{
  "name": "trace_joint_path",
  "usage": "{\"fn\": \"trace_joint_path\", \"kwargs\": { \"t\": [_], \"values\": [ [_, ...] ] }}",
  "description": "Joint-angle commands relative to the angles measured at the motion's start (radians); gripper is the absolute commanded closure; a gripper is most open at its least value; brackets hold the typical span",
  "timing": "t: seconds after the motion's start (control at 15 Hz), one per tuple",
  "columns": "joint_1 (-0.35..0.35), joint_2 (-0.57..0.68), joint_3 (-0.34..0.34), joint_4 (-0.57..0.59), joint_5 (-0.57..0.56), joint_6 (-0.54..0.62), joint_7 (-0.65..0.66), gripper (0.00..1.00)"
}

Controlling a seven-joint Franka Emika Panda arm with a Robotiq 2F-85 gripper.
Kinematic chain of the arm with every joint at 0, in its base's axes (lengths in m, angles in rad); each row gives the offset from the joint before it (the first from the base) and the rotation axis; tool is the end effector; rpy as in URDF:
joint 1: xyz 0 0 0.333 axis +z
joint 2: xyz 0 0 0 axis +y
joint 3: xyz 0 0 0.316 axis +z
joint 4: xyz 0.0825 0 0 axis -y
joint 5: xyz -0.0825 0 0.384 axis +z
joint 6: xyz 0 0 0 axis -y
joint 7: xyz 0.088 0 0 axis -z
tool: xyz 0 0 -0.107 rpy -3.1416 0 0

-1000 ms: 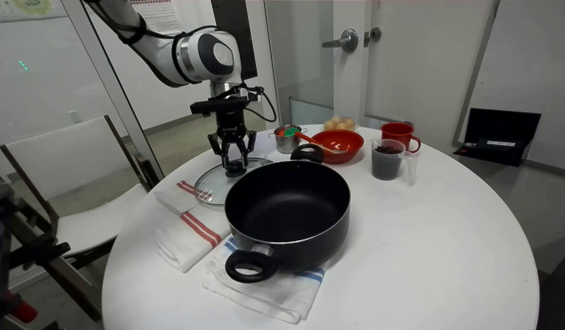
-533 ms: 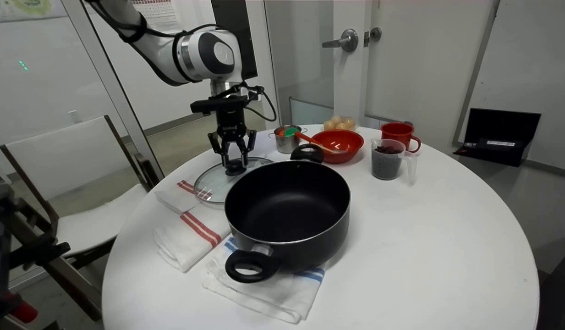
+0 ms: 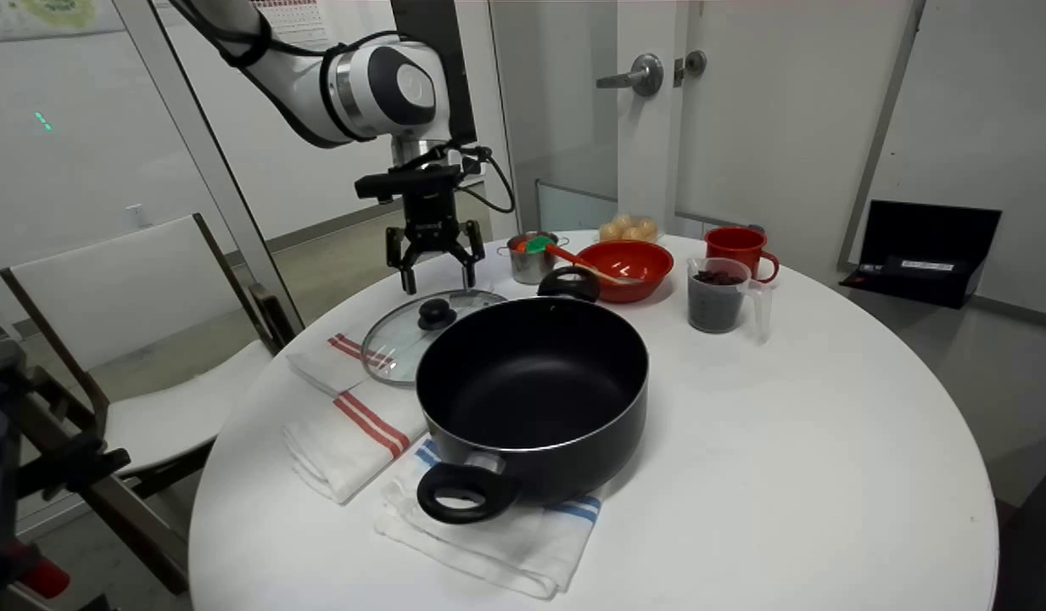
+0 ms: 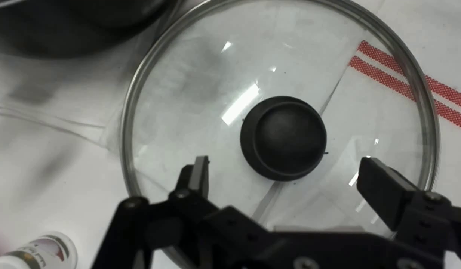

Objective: Remove the glass lid from the pot.

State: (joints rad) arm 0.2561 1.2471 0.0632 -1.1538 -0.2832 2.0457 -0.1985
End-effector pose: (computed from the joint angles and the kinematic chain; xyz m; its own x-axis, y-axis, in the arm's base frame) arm 0.6654 0.1935 -0.0018 0.7407 0.5606 -0.3701 0.6210 -0.7816 0.0590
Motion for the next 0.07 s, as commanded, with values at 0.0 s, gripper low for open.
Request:
{"fn": "trace_joint_path", "kwargs": {
  "t": [0.0],
  "values": [
    [-0.01,-0.044,0.009,-0.042,0.011,0.007,0.003,0.0]
  ]
}}
